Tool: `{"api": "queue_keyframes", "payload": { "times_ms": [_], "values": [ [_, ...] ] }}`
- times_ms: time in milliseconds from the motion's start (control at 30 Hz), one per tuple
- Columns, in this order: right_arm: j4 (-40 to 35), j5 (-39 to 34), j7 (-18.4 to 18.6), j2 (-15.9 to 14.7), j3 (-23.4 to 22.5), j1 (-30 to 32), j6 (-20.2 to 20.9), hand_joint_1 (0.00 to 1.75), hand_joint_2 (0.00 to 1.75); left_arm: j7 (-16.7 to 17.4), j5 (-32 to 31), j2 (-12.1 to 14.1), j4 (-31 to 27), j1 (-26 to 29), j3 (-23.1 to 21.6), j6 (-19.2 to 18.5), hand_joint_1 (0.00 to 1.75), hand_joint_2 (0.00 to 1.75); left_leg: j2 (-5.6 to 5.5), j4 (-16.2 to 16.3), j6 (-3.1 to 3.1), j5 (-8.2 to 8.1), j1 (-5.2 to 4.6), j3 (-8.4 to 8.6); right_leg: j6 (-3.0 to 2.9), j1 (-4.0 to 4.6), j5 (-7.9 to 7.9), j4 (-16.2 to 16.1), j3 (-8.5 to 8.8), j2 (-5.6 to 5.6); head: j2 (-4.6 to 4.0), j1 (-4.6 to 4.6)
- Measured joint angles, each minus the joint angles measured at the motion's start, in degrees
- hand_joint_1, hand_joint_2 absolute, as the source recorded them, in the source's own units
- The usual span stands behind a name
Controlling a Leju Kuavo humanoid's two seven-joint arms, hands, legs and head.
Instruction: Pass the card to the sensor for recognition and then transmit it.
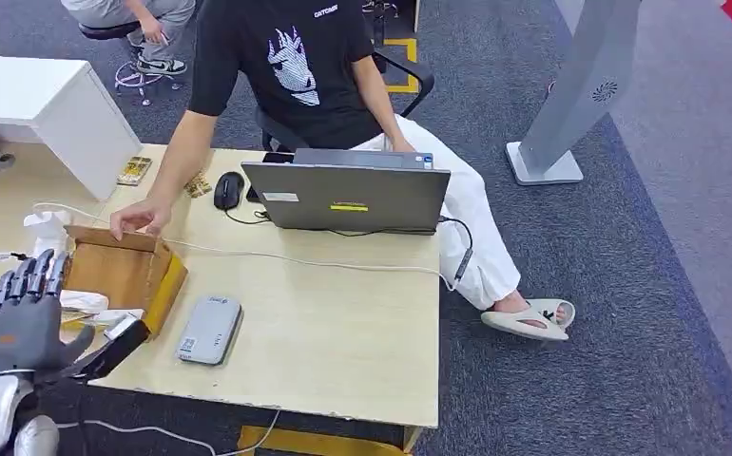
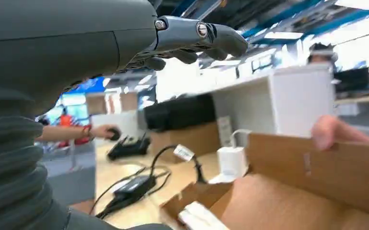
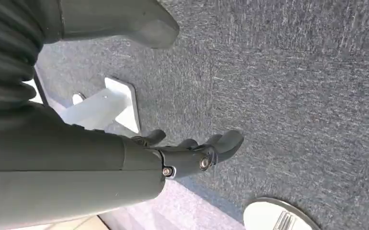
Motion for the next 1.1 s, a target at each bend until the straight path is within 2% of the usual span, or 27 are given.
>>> {"api": "queue_keyframes", "payload": {
  "times_ms": [200,667,733,833,933,1067,1100],
  "values": [
    [-0.13,0.00,0.00,0.00,0.04,0.00,0.31,0.00,1.75,-0.13,-0.02,-2.68,-0.24,-0.82,3.93,-1.24,0.00,1.75,0.01,0.00,0.00,0.00,0.00,-0.01,0.00,0.00,0.00,0.00,0.00,0.01,0.00,0.02],
    [-0.28,0.00,0.00,0.00,0.35,-0.03,0.31,0.00,1.75,-0.15,-0.04,-4.52,-0.52,-1.18,5.37,-1.59,0.00,1.75,0.00,0.00,0.00,0.00,0.00,-0.01,0.00,0.00,0.00,0.00,0.00,0.00,0.00,0.02],
    [-0.28,0.00,-0.02,0.00,0.37,-0.04,0.31,0.00,1.75,-0.15,-0.81,-4.65,-0.55,-1.34,5.39,-3.61,0.00,1.75,0.00,0.00,0.00,0.00,0.00,-0.01,0.00,0.00,0.00,0.00,0.00,0.00,0.00,0.00],
    [-0.39,0.00,0.37,0.00,0.35,-0.07,0.33,0.00,1.75,-0.13,-2.65,-4.74,-0.70,-1.43,5.44,-9.12,0.00,1.75,0.00,0.00,0.00,0.00,0.00,-0.01,0.00,0.00,0.00,0.00,0.00,0.00,0.00,0.00],
    [-1.22,0.00,1.88,0.04,0.33,-0.07,0.77,0.00,1.75,-0.13,-3.10,-4.65,-0.92,-1.63,5.44,-11.34,0.00,1.75,0.00,0.00,0.00,0.00,0.00,-0.01,0.00,0.00,0.00,0.00,0.00,0.00,0.00,0.04],
    [-1.75,0.00,2.05,0.07,0.31,-0.08,1.64,0.00,1.75,-0.13,-3.78,-4.43,-1.01,-2.13,5.44,-13.68,0.00,1.75,0.00,0.00,0.00,0.00,0.00,-0.01,0.00,0.00,0.00,0.00,0.00,0.00,0.00,0.02],
    [-1.88,0.00,2.01,0.09,0.28,-0.08,1.72,0.00,1.75,-0.54,-4.41,-4.41,-1.01,-2.39,5.44,-15.39,0.00,1.75,0.00,0.00,0.00,0.00,0.00,0.00,0.00,0.00,0.00,0.00,-0.01,0.00,0.00,0.02]
  ]
}}
